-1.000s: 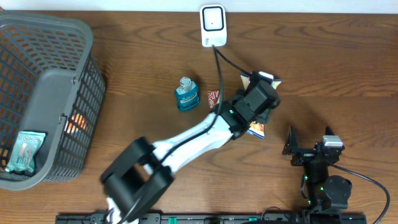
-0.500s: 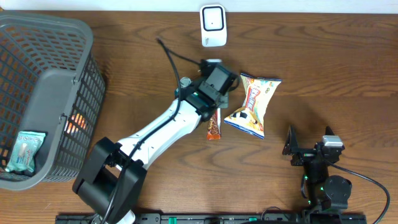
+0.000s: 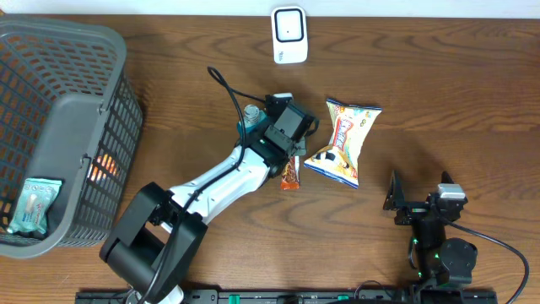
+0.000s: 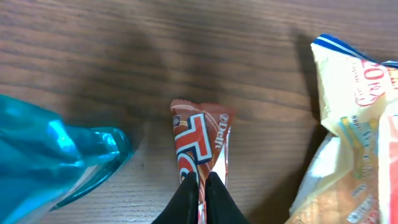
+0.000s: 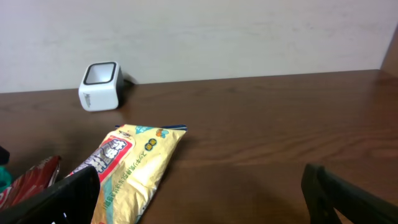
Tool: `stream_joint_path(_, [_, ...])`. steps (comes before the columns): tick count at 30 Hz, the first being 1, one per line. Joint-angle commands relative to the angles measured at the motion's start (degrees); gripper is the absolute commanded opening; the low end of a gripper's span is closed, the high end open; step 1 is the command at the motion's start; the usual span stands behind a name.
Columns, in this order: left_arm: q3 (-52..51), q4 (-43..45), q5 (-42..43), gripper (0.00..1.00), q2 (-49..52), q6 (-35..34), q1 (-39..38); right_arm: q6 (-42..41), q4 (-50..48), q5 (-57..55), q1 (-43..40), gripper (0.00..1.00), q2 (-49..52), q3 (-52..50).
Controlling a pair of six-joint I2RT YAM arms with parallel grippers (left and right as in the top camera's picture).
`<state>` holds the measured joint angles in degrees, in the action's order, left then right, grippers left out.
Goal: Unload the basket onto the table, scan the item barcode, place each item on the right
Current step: 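Set the cream snack bag on the table and release it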
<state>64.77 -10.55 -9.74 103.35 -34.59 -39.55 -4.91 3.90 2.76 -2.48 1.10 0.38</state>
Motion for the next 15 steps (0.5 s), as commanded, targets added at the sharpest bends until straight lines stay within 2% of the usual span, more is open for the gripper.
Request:
stream_joint_path(1, [-1.07,0.9,-0.35,0.07,3.02,-0.63,0.0,0.7,0.22,-0.28,0.33,0.99,-0.07,-0.07])
stream_joint_path(8, [-1.07,1.27,0.33,0.07,7.61,-0.68,-0.07,0.7,0.22,-0.28,0.33,0.99,-0.07,-0.07])
stream_joint_path(15, [-1.09,1.07,0.33,0.08,7.93,-0.68,-0.28,0.7,0.22,-0.28,0.33,0.99,-0.07,-0.07])
